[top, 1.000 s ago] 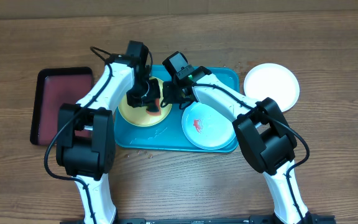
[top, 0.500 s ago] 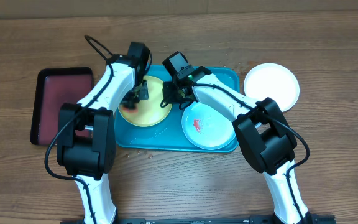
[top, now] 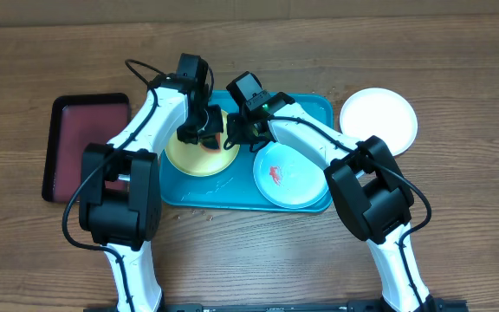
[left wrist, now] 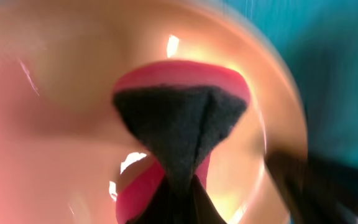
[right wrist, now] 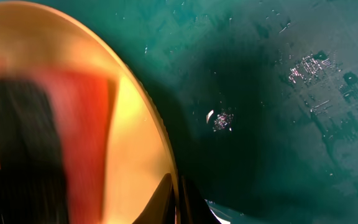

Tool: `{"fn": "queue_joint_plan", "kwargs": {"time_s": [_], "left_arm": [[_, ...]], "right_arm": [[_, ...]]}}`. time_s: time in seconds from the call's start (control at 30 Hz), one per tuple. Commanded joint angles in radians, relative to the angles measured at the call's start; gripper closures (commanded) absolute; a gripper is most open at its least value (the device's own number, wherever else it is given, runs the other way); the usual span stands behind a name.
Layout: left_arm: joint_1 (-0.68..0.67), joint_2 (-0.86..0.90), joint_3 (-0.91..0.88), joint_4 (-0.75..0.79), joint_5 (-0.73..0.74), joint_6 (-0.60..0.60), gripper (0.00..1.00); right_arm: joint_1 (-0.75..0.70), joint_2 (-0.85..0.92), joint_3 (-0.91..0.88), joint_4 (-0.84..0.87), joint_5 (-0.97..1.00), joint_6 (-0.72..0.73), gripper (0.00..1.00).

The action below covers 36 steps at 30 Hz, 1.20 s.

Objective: Clean dirty plates on tray and stack at the side
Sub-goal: 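Lift the sponge away and move the left gripper back over the black tray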

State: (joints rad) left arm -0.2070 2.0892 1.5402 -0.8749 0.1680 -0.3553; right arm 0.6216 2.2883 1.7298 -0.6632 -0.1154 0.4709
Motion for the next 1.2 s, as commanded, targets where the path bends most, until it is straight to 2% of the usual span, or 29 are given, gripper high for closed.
{"fn": "queue_joint_plan", "kwargs": {"time_s": [0.0, 0.27, 0.33, 0.4, 0.5, 0.6, 0.7, 0.8, 1.0, 1.17], "left_arm": [[0.007, 0.014, 0.019, -0.053, 0.021, 0.042, 0.96], [0.06, -0.005, 0.101, -0.224, -0.258, 0.036, 0.96], [0.082, -0.018, 0.16, -0.296, -0.333, -0.01, 0.96], [0.105, -0.034, 0.21, -0.351, -0.38, -0.108, 0.96], [0.144, -0.085, 0.238, -0.363, -0.38, -0.22, 0.96], [0.185, -0.143, 0.238, -0.337, -0.377, -0.257, 0.96], [0.23, -0.178, 0.238, -0.32, -0.369, -0.258, 0.96], [0.279, -0.182, 0.237, -0.325, -0.343, -0.249, 0.96], [0.374, -0.18, 0.218, -0.325, -0.298, -0.205, 0.96], [0.435, -0.18, 0.217, -0.325, -0.285, -0.198, 0.96]], "right_arm": [[0.0, 0.018, -0.009, -0.017, 0.036, 0.0, 0.96], [0.0, 0.018, -0.009, -0.016, 0.062, 0.001, 0.96], [0.0, 0.018, -0.008, -0.015, 0.086, 0.001, 0.96], [0.0, 0.018, -0.006, -0.01, 0.115, 0.001, 0.96], [0.0, 0.018, 0.013, -0.018, 0.134, -0.021, 0.96], [0.0, 0.014, 0.049, -0.039, 0.134, -0.06, 0.96], [0.013, -0.01, 0.074, -0.046, 0.175, -0.106, 0.96], [0.033, -0.044, 0.1, -0.062, 0.311, -0.148, 0.96], [0.1, -0.129, 0.142, -0.092, 0.517, -0.407, 0.96], [0.169, -0.192, 0.173, -0.089, 0.752, -0.492, 0.96]]}}
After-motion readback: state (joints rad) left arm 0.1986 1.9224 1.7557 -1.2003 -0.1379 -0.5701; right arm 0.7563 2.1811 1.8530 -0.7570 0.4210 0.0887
